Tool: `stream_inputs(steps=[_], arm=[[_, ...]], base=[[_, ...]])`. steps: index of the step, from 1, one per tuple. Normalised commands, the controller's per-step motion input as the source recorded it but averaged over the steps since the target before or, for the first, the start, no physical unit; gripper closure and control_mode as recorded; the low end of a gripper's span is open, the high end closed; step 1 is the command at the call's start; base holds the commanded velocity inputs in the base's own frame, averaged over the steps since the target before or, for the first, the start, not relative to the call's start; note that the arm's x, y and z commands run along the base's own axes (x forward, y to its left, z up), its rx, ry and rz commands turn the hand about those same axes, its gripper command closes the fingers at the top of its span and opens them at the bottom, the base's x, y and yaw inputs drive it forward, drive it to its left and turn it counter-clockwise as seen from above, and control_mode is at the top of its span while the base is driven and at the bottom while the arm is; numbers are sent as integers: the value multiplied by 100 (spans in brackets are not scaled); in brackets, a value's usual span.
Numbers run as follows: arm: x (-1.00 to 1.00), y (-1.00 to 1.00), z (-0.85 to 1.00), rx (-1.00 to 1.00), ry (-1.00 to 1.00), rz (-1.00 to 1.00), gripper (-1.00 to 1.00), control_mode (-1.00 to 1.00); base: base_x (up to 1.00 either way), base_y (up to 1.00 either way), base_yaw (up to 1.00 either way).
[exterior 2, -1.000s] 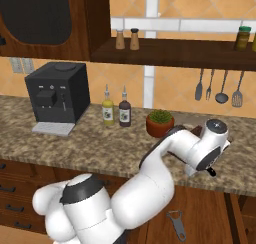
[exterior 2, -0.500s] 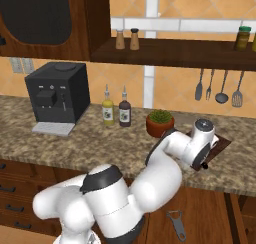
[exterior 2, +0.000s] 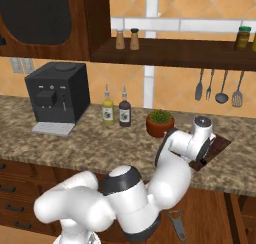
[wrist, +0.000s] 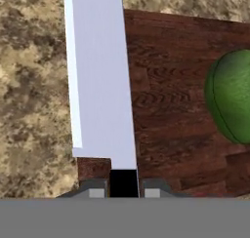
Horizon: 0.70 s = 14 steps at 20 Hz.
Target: Place the appropriate cutting tool for cutting the avocado skin on the cutting board.
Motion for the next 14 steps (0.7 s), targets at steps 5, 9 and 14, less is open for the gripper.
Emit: stream_inputs(steps=[5,9,14], arm=[[14,4,-56,0,3,1,100,-100],[15,0,-23,0,0,0,100,-100],[2,1,-4,0,-1,0,-100,-100]], base=[[0,0,0],[0,0,0],[0,0,0]])
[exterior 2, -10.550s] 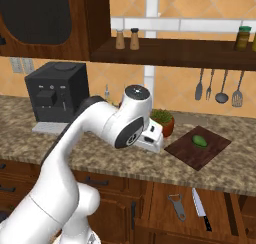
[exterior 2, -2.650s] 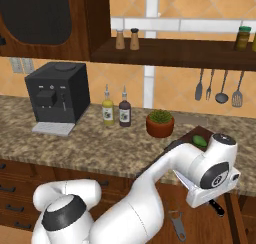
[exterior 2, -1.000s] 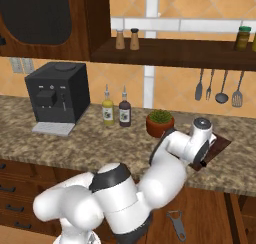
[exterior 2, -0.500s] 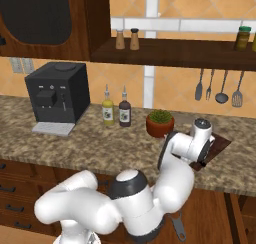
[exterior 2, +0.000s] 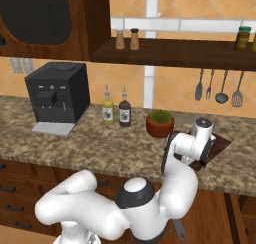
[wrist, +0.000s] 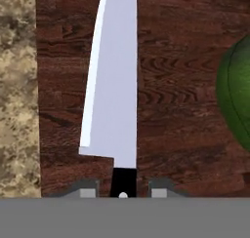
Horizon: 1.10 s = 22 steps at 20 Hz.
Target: Place the appropriate cutting tool for cutting the avocado skin on the cutting board.
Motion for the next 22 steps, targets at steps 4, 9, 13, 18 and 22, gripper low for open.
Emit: stream_inputs(steps=[4,9,13,18,22], arm=[[-38,30,44,0,0,0,-100,-100],[-55,64,91,-3,-1,0,-100,-100],[-63,83,74,-7,-3,0,-100,-100],[-59,100,50,-8,-1,0,-100,-100],[-54,100,24,-8,0,0,-100,-100]], base=[[0,0,0],[0,0,0],[0,0,0],[0,0,0],[0,0,0]])
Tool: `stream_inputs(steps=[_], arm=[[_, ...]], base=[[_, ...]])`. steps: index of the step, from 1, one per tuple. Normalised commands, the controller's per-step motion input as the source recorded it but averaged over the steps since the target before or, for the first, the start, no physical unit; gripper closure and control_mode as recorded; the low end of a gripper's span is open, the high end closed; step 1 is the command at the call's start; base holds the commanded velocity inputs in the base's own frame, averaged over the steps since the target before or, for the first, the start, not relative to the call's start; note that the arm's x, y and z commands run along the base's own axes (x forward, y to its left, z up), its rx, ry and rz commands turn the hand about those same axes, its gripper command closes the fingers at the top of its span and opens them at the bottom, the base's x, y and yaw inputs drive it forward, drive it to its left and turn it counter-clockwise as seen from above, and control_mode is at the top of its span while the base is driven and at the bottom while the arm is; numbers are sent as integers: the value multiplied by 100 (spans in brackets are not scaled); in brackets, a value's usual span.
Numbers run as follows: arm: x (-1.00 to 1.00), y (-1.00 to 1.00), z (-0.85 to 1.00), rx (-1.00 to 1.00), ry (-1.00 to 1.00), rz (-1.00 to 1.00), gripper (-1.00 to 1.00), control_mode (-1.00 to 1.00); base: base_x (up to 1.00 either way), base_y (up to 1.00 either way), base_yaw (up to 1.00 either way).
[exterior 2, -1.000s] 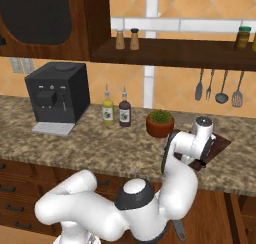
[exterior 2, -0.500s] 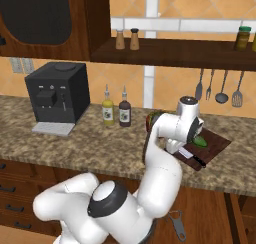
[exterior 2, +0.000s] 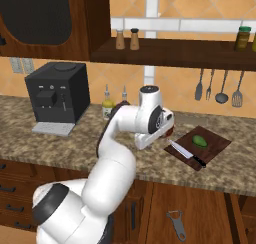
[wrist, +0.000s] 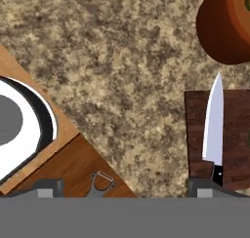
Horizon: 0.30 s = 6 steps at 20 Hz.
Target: Place the appropriate cutting tool for cutting the avocado skin on the cutting board.
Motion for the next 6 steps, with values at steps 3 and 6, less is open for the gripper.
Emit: stream_inputs(steps=[3,6], arm=[[-45,100,14,-8,-1,1,-100,-100],[-37,100,4,-9,0,1,-100,-100]], base=[[0,0,0],[0,0,0]])
